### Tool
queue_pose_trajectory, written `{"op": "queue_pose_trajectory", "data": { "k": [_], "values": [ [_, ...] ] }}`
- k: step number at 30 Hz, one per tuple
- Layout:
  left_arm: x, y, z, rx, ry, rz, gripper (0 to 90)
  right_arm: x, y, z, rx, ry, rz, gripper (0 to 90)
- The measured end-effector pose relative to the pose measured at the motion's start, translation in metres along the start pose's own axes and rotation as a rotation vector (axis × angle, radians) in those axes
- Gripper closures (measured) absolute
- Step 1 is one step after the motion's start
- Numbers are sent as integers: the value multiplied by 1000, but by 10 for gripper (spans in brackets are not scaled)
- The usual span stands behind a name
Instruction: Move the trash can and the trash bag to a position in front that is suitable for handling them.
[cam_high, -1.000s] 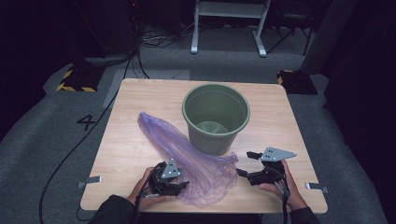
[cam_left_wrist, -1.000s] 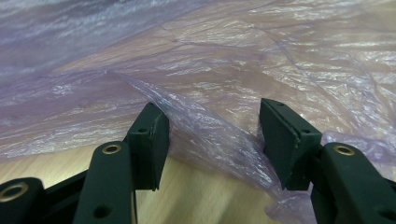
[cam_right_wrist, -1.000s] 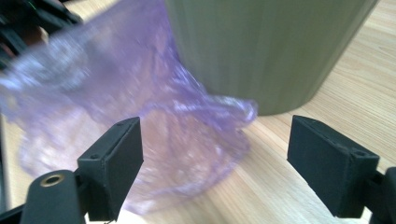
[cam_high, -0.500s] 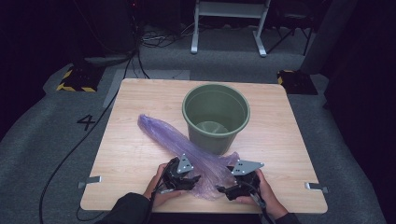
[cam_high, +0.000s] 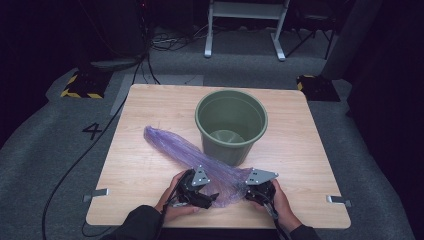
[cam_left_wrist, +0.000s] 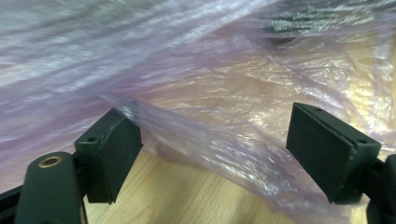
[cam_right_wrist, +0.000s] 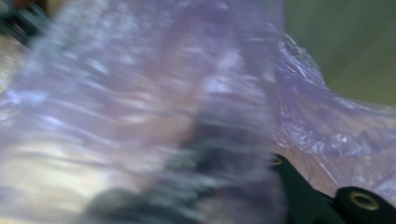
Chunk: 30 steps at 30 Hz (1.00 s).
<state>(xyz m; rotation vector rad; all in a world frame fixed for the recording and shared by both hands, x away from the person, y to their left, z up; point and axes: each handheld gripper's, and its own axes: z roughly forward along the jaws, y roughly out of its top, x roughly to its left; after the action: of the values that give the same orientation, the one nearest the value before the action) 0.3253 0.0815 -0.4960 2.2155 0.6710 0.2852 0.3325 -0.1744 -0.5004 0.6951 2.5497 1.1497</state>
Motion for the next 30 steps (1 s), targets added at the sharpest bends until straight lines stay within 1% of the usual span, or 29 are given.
{"op": "queue_pose_trajectory", "data": {
  "k": [3,6,7,8,9,10,13,14,15,16,17,18,19,21,22,23,24,25,26,27,28,29,30],
  "values": [
    [1,0,-11,-32,-3,4,167,-8,-4,-4,0,-21,2,873],
    [3,-1,-26,-75,31,4,162,-19,-11,-11,-2,-39,14,883],
    [4,-2,-30,-82,32,5,161,-23,-13,-14,-3,-43,15,884],
    [6,-3,-35,-87,37,2,155,-28,-16,-17,-2,-59,15,884],
    [8,-5,-41,-93,53,0,156,-33,-19,-20,-3,-70,21,883],
    [10,-6,-44,-93,59,2,155,-41,-23,-24,-9,-61,38,880],
    [21,-10,-54,-83,96,3,155,-57,-30,-31,-5,-60,62,848],
    [26,-11,-57,-68,107,4,154,-62,-31,-34,-8,-61,67,847],
    [32,-14,-59,-53,137,-3,155,-66,-33,-36,-7,-73,74,844],
    [36,-15,-61,-42,150,-4,156,-73,-35,-40,-9,-87,80,840],
    [41,-18,-63,-26,157,-13,157,-76,-36,-42,-11,-100,83,832],
    [45,-20,-65,-10,156,-27,162,-82,-37,-45,-17,-113,100,830],
    [49,-23,-68,-4,156,-30,163,-87,-39,-48,-23,-119,116,825],
    [55,-29,-73,16,143,-35,168,-95,-41,-53,-29,-145,132,812],
    [56,-30,-74,26,150,-34,171,-100,-43,-55,-23,-161,136,812],
    [58,-33,-78,29,140,-36,172,-102,-45,-56,-19,-171,141,811],
    [60,-35,-80,33,124,-38,185,-109,-49,-58,-22,-187,164,774],
    [61,-36,-81,39,127,-40,184,-113,-51,-59,-23,-195,181,753],
    [62,-38,-81,43,122,-41,189,-115,-52,-60,-21,-204,191,708],
    [64,-40,-80,46,106,-43,207,-118,-53,-61,-13,-213,197,625],
    [65,-42,-79,52,98,-46,224,-121,-54,-62,-9,-224,217,538],
    [65,-42,-79,52,98,-46,242,-123,-54,-63,-9,-228,247,486],
    [69,-44,-77,61,62,-45,269,-125,-54,-65,-7,-231,261,437]
  ]
}}
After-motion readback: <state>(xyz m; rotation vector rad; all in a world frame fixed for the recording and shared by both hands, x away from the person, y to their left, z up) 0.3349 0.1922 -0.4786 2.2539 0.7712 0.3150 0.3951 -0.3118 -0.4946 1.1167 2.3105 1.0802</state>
